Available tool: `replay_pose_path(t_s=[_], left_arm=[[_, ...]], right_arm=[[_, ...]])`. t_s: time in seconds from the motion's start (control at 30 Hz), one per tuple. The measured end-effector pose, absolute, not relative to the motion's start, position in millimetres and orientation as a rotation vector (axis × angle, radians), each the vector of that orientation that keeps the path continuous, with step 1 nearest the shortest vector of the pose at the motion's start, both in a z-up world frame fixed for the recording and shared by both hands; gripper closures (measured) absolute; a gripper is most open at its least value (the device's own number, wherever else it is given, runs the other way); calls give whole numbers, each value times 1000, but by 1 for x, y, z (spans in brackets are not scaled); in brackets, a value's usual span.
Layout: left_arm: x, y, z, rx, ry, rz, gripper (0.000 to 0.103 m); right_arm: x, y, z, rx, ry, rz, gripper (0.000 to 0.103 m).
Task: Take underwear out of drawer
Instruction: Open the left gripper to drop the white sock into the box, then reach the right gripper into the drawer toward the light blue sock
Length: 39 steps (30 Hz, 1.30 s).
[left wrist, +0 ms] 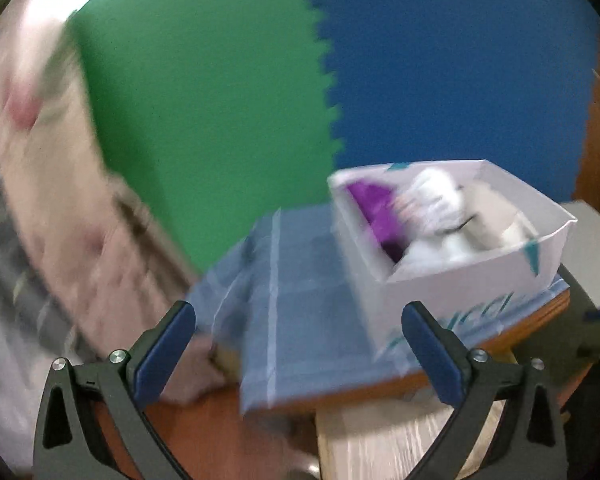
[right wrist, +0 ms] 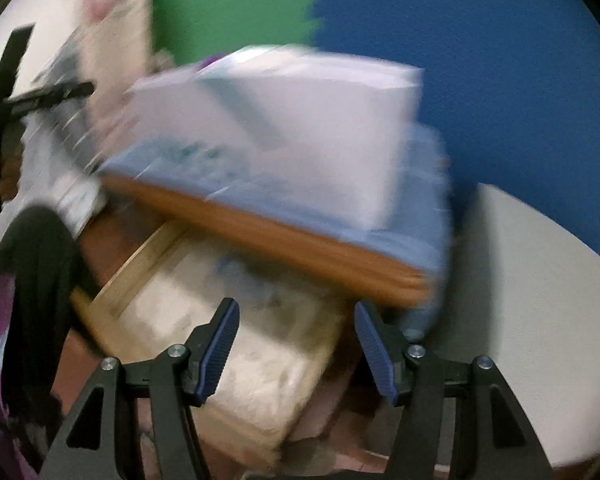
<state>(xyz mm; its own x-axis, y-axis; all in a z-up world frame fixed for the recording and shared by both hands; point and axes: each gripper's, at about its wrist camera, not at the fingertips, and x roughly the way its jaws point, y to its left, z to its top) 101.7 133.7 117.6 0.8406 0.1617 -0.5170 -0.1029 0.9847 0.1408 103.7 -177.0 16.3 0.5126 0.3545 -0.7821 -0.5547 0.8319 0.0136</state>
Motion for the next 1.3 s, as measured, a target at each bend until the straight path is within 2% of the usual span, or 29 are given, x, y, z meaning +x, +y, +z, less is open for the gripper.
replay_pose_path(t_s=[0.17,0.4,0.77,1.17,1.3], left_arm=[[56,188,91,-27,537,270,0],[33,219,79,-204,466,319,1],[39,224,72,-232,521,318,1],[47,224,67,-234,557,321,1],[50,219,66,-202,572,324,1]], right_arm=[[104,-94,-25,-482,956,686,41],[120,-22,-83,-733,973,728,41],[123,10,-157,-1080,830,659,41],[141,12,-186,-1127,780,568,42],[151,8,-195,-1078,881,533,40]])
